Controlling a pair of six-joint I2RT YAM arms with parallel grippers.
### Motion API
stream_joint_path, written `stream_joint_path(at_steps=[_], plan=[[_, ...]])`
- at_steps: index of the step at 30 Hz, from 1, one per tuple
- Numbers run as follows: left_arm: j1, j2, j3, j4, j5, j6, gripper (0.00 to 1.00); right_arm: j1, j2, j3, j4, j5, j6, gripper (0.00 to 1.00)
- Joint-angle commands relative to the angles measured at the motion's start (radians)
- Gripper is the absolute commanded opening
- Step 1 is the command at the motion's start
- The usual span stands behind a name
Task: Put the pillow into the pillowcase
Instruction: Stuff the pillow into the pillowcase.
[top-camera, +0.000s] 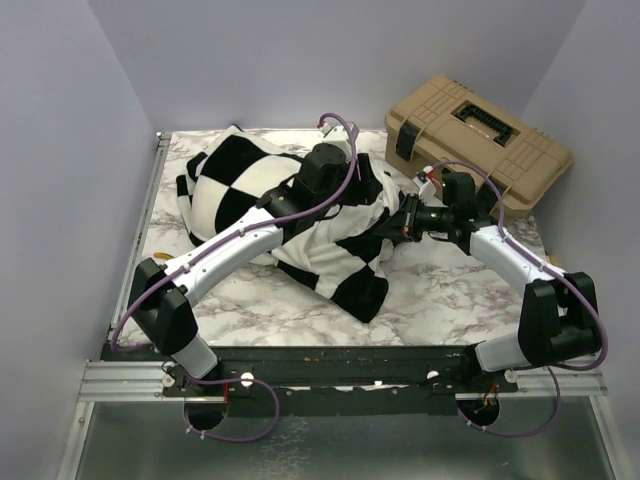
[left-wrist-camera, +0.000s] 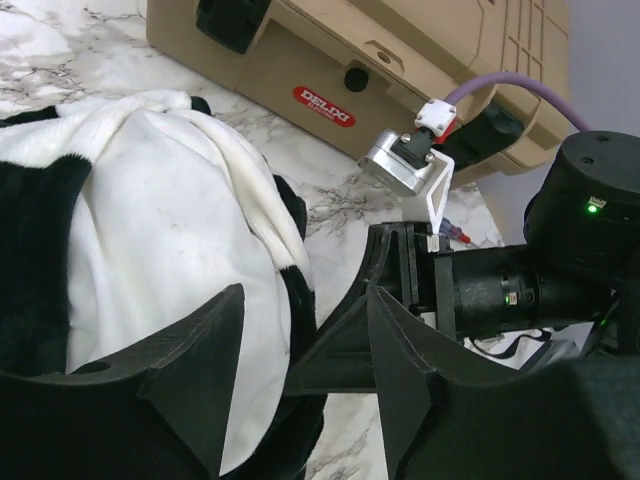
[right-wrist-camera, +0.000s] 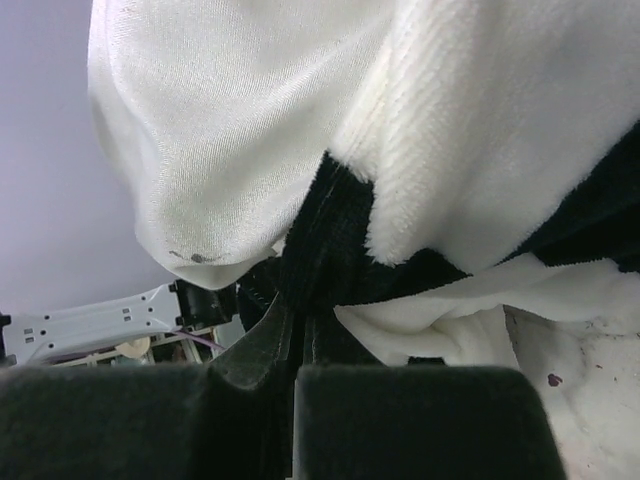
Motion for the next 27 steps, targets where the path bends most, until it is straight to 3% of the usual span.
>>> stream_joint_path(at_steps=[1, 4, 7, 11, 14, 19, 22, 24, 27], plan=[[-0.009, 0.108, 0.027, 0.025, -0.066, -0.022, 0.54, 0.0, -0.039, 0.026, -0.047, -0.022, -0.021, 0.0], [-0.009, 0.209, 0.042, 0.011, -0.015, -0.003, 0.44, 0.0, -0.072, 0.052, -0.102, 0.01, -0.032, 0.0], [0.01, 0.221, -0.085, 0.0, -0.084, -0.033, 0.3, -0.009, -0.153, 0.083, -0.118, 0.012, -0.032, 0.0], [0.052, 0.175, -0.266, 0.013, -0.12, -0.071, 0.22, -0.014, -0.26, 0.12, -0.044, -0.065, -0.027, 0.0], [0.047, 0.158, -0.357, 0.103, -0.025, -0.062, 0.2, -0.014, -0.253, 0.139, 0.08, -0.147, 0.036, 0.0], [-0.026, 0.161, -0.35, 0.269, 0.172, 0.032, 0.2, -0.013, -0.129, 0.117, 0.427, -0.248, 0.216, 0.0], [-0.062, 0.104, -0.312, 0.278, 0.201, 0.136, 0.25, -0.01, -0.016, 0.153, 0.577, -0.272, 0.284, 0.0], [-0.061, 0.034, -0.31, 0.266, 0.177, 0.173, 0.29, -0.001, 0.068, 0.192, 0.666, -0.274, 0.335, 0.0], [-0.042, -0.103, -0.296, 0.137, -0.01, 0.197, 0.45, 0.012, 0.184, 0.258, 0.659, -0.247, 0.356, 0.0]])
